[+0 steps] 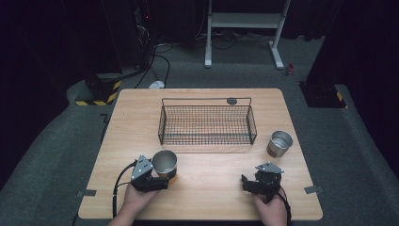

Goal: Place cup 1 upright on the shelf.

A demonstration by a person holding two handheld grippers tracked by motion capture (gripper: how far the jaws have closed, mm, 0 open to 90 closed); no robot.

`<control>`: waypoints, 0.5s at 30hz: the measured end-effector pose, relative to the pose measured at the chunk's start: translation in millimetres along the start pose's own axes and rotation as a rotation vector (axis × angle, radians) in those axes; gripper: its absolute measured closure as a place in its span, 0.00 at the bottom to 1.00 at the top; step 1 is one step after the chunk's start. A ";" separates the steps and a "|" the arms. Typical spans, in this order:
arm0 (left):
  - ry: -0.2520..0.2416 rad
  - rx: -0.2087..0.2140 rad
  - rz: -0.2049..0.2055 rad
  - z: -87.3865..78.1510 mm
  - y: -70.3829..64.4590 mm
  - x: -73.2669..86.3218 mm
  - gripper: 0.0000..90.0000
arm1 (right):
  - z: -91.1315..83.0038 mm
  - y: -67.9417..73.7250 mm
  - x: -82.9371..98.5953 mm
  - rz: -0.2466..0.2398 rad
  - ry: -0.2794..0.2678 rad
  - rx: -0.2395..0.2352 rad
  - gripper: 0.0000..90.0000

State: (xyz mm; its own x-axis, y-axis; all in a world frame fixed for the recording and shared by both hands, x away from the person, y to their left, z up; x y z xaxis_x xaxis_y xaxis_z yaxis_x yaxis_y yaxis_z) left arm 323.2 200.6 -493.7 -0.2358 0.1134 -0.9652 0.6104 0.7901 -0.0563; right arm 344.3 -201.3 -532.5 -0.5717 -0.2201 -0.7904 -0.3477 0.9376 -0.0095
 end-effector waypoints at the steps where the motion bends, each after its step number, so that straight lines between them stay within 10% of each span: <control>1: 0.001 0.001 0.000 -0.1 0.0 -0.2 0.16 | 0.0 0.0 0.0 0.000 0.000 0.000 0.09; 15: 0.000 0.007 0.008 -1.4 -2.2 -3.5 0.17 | -0.2 -0.1 0.2 -0.003 0.000 -0.003 0.09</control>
State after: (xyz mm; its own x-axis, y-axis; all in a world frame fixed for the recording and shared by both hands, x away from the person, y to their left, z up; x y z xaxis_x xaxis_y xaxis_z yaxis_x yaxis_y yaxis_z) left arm 321.6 199.3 -489.9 -0.2308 0.1197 -0.9656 0.6174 0.7851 -0.0502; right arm 344.1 -201.4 -532.5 -0.5707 -0.2229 -0.7903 -0.3518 0.9360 -0.0099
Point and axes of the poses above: each handheld gripper's, and its own axes: z roughly forward along the jaws, x roughly out of its underside, y roughly to its left, the point moved 1 cm from there along z, roughly forward along the jaws, and after that the axes turned 8 degrees about -y, right-handed, at the moved point
